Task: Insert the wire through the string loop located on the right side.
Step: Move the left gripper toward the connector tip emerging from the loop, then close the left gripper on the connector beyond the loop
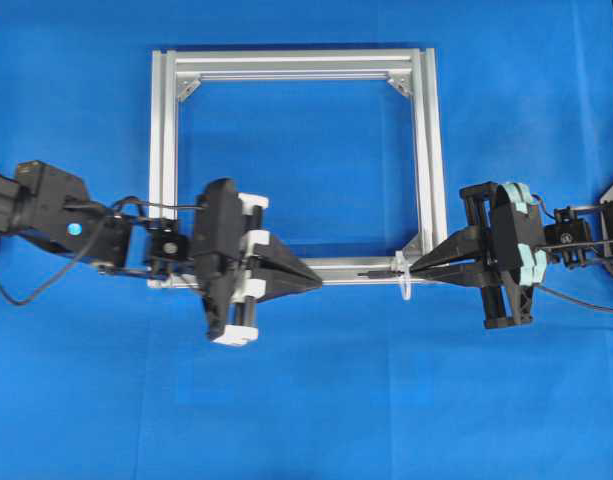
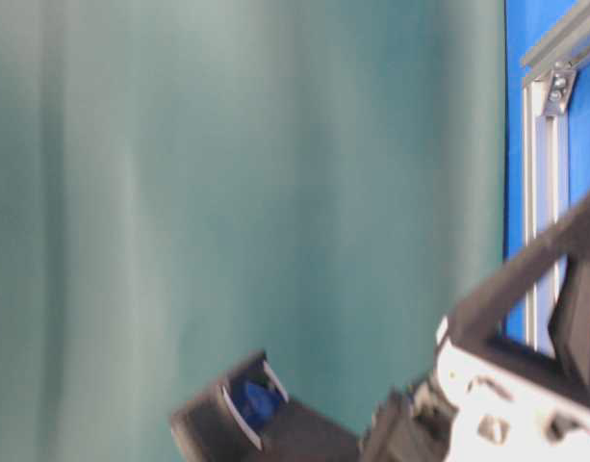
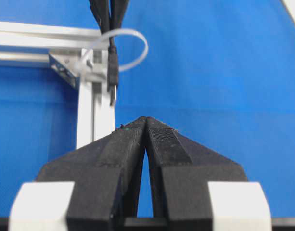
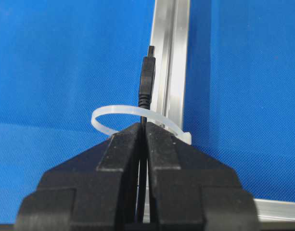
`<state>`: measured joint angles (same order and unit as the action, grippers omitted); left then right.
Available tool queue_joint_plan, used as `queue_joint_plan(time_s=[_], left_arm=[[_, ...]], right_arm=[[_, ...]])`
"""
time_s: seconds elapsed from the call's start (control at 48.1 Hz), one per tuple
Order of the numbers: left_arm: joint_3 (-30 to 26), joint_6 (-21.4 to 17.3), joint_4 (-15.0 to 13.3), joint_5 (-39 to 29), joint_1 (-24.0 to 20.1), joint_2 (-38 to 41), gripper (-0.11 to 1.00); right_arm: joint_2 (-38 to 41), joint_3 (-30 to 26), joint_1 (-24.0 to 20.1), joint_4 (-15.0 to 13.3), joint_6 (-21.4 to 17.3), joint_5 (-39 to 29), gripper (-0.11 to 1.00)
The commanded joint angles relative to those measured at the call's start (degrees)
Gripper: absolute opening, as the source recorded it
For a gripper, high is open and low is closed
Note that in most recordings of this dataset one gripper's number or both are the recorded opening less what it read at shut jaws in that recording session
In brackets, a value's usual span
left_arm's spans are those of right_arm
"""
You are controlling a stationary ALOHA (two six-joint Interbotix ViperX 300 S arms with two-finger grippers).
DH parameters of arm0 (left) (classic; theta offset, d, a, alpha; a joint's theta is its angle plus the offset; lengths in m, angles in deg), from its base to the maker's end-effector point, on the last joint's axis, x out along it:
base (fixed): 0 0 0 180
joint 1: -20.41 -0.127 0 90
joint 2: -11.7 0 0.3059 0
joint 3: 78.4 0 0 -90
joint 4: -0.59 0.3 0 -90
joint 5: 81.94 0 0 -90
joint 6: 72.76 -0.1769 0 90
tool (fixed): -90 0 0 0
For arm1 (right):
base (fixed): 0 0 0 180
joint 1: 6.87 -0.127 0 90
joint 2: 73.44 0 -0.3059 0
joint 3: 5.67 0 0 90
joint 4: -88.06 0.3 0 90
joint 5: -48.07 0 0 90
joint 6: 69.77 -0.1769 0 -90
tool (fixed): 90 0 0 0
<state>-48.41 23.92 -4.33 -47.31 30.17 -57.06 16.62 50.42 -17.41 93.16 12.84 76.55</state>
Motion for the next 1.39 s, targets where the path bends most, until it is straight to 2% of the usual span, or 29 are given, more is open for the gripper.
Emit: queue_joint_plan(time_s=[0.0, 0.229, 0.416, 0.873, 0.977, 1.123, 1.206, 1.268, 1.372], left_arm=[[-4.5, -0.3, 0.0, -1.8, -0.6, 0.4, 0.00], [-13.4, -1.3, 0.1, -7.6, -1.8, 3.5, 0.00], [-17.6, -2.0, 0.1, -11.4, -1.9, 5.1, 0.00], [-17.7, -1.9, 0.1, -12.7, -2.0, 5.6, 0.02], [-17.8, -1.8, 0.1, -12.8, -1.9, 5.6, 0.19], [-17.7, -1.8, 0.1, -12.9, -2.0, 5.6, 0.63], [-17.7, -1.8, 0.1, -13.1, -2.0, 5.6, 0.84], [-17.7, -1.8, 0.1, -13.1, -2.0, 5.6, 0.91], [-17.7, -1.8, 0.1, -13.1, -2.0, 5.6, 0.90]], right_arm=[[-0.4, -0.7, 0.0, -0.1, 0.1, 0.6, -0.03], [-0.4, -0.7, 0.0, -0.1, 0.1, 0.5, -0.03], [-0.4, -0.7, 0.1, -0.1, 0.1, 0.6, -0.03], [-0.4, -0.9, 0.1, 0.0, 0.1, 0.6, -0.03], [-0.4, -0.9, 0.1, -0.1, 0.0, 0.6, -0.03], [-0.4, -0.9, 0.1, -0.1, 0.1, 0.6, -0.03], [-0.4, -0.9, 0.1, 0.0, 0.0, 0.6, -0.03], [-0.4, -0.9, 0.0, 0.0, 0.0, 0.5, -0.03], [-0.4, -0.9, 0.0, 0.0, 0.1, 0.5, -0.03]])
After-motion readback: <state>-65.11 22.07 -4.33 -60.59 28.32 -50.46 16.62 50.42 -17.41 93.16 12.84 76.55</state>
